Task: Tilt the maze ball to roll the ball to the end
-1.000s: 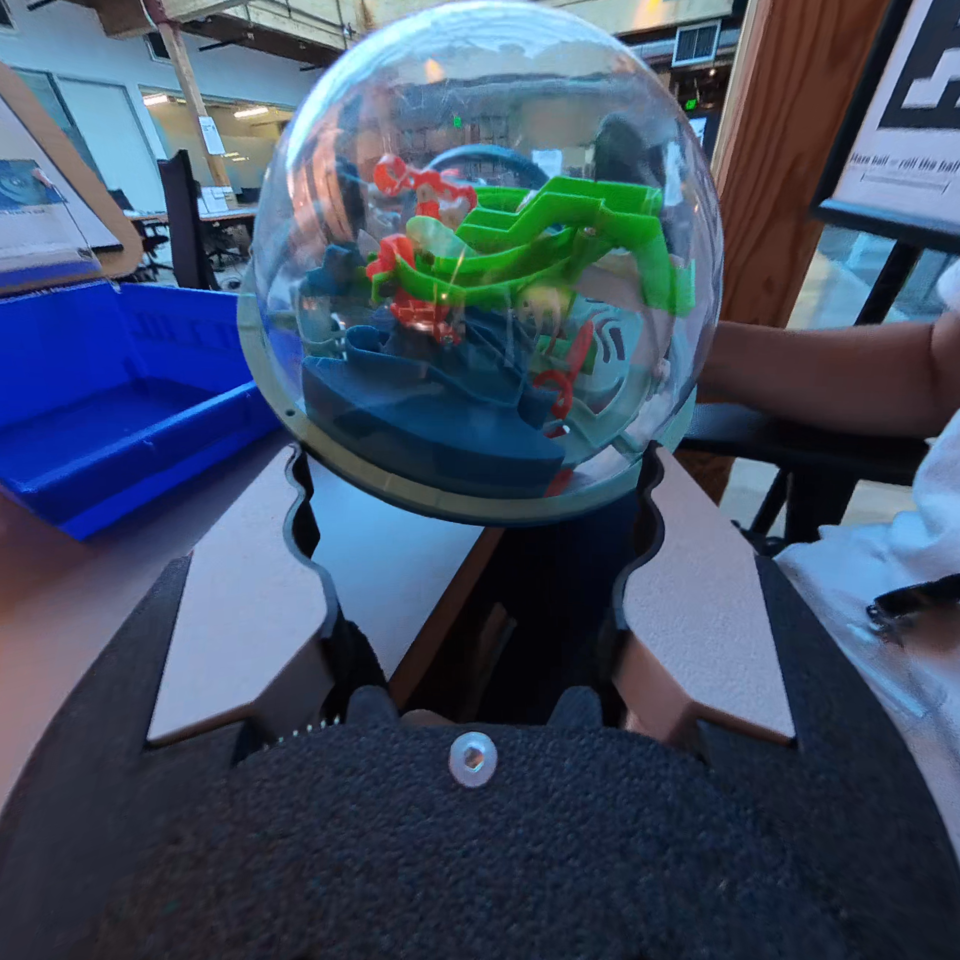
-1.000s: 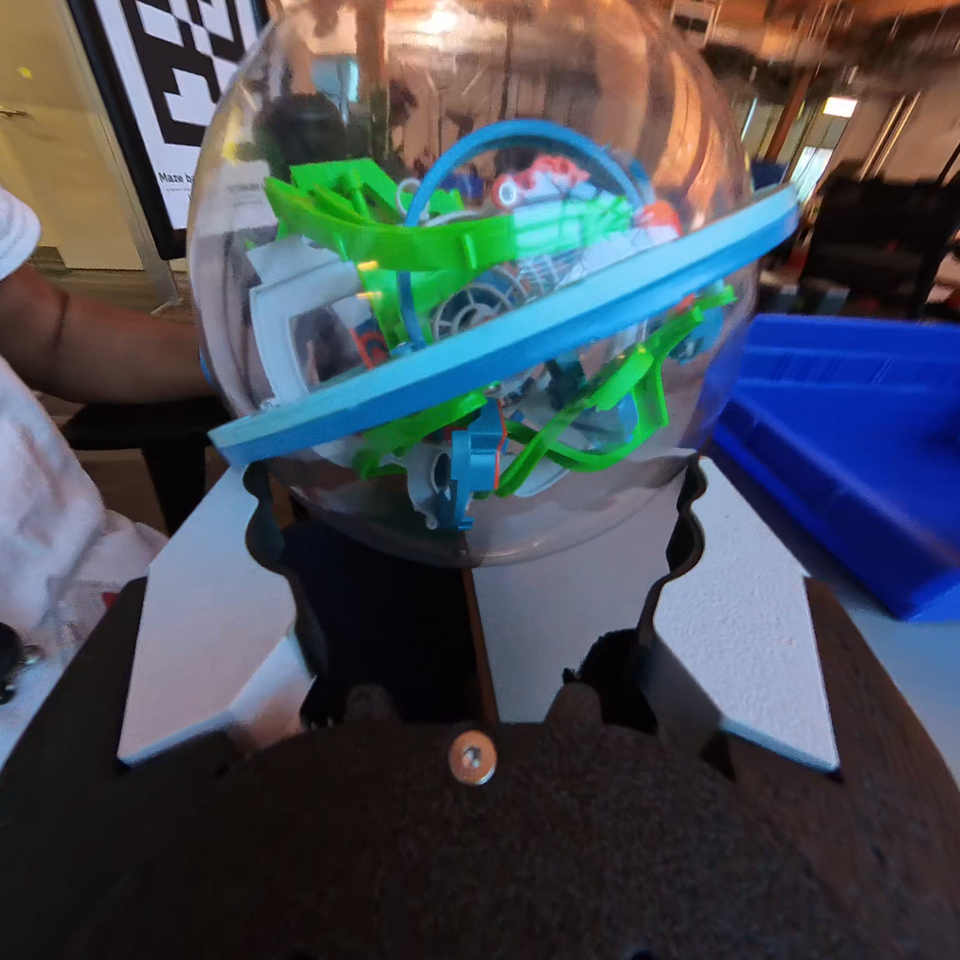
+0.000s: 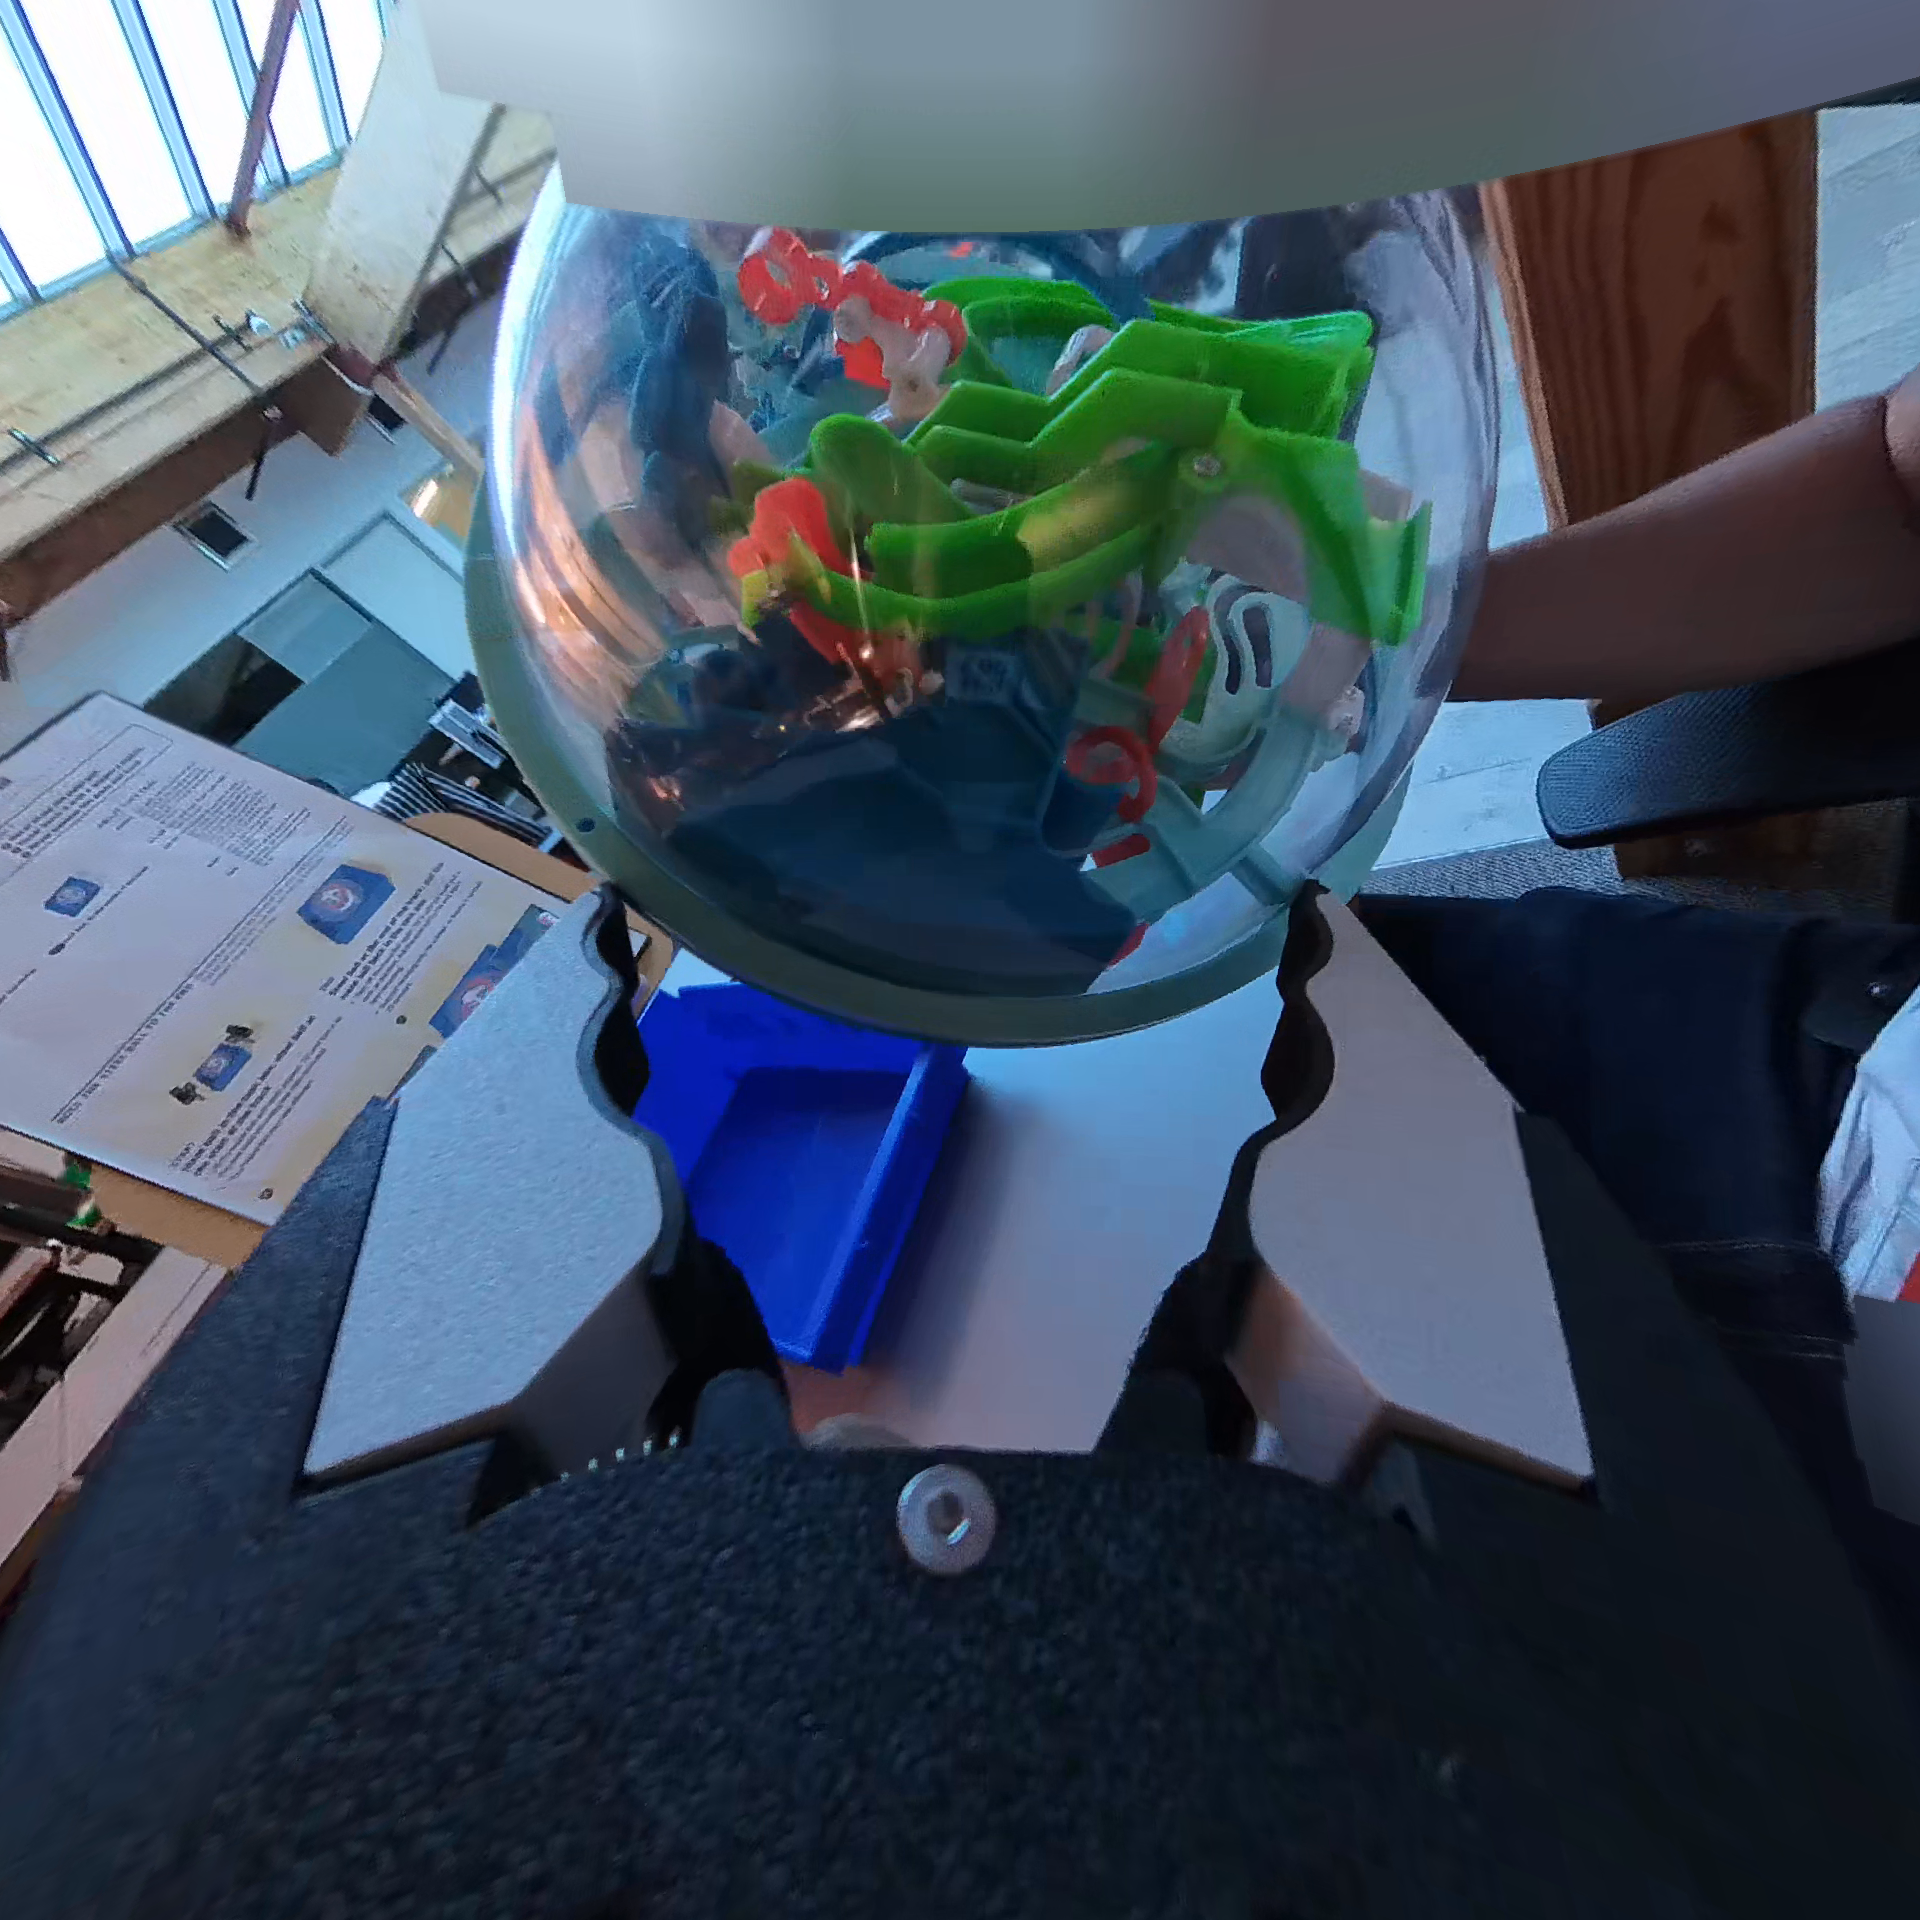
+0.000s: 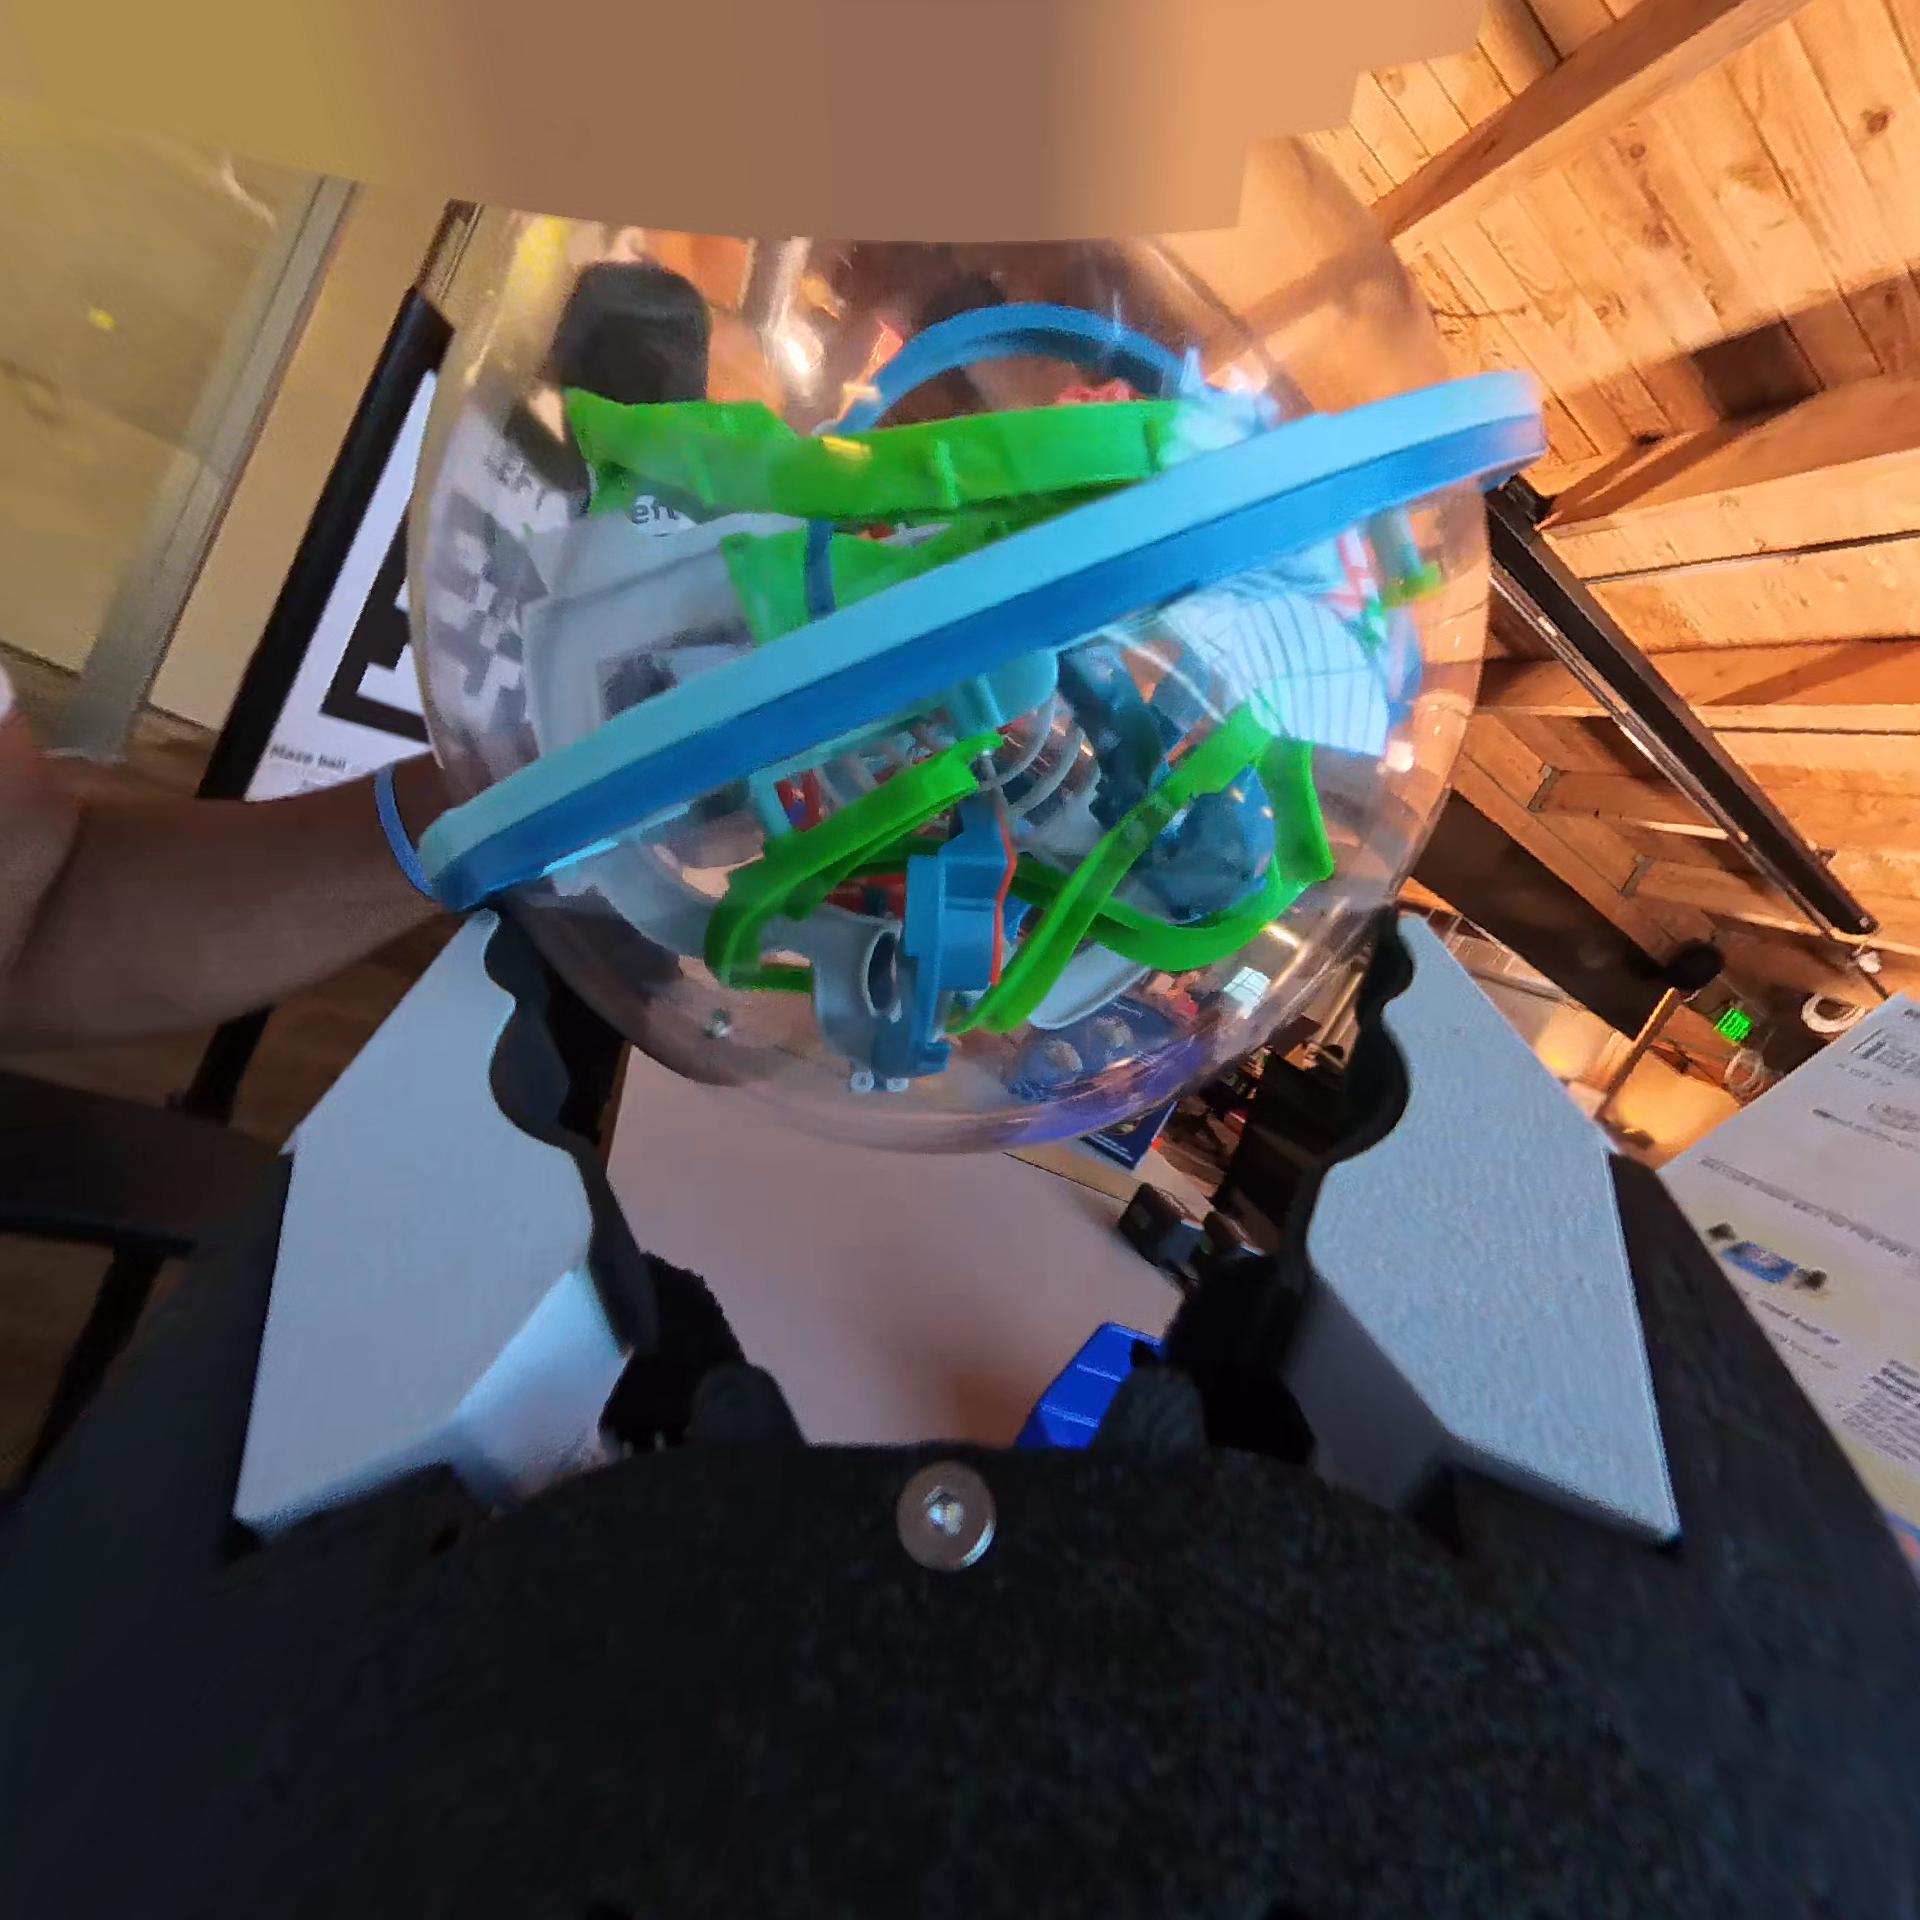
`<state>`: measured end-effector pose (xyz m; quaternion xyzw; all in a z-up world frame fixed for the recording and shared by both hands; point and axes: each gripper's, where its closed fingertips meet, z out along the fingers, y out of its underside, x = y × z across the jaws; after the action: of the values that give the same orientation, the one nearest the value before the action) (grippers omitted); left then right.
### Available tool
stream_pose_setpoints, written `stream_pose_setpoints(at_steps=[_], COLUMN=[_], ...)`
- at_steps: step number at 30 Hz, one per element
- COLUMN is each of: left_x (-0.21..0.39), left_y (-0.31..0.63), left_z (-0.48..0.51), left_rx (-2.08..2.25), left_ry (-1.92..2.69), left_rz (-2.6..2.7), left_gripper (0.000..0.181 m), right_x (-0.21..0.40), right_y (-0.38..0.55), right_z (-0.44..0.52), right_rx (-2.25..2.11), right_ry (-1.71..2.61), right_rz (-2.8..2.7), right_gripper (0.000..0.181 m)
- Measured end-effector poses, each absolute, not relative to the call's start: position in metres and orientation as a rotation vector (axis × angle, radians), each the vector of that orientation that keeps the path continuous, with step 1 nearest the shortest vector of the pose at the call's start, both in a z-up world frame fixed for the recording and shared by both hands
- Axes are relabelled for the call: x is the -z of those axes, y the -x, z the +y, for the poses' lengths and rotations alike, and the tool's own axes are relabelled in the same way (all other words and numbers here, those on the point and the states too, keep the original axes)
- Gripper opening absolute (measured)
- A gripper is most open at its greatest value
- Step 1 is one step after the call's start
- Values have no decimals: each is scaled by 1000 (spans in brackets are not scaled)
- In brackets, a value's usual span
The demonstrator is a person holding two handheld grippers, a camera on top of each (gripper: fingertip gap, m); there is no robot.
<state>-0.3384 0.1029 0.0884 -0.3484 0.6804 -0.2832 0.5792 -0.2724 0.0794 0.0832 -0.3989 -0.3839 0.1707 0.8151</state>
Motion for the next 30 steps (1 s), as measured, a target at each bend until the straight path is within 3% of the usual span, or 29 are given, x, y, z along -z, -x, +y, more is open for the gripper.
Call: stream_pose_setpoints(at_steps=[8, 24, 30], left_x=[-145, -195, -175], left_y=[318, 270, 263], left_z=[92, 83, 84], left_rx=[722, 844, 891], left_ry=[891, 999, 997], left_rz=[1630, 1669, 1657], left_gripper=[122, 121, 122], right_x=[-112, -143, -125], right_y=[258, 222, 213], right_z=[84, 77, 78], right_rx=[-619, -832, -809], right_ry=[883, 907, 973], right_rz=[-643, -425, -443], right_gripper=[150, 149, 150])
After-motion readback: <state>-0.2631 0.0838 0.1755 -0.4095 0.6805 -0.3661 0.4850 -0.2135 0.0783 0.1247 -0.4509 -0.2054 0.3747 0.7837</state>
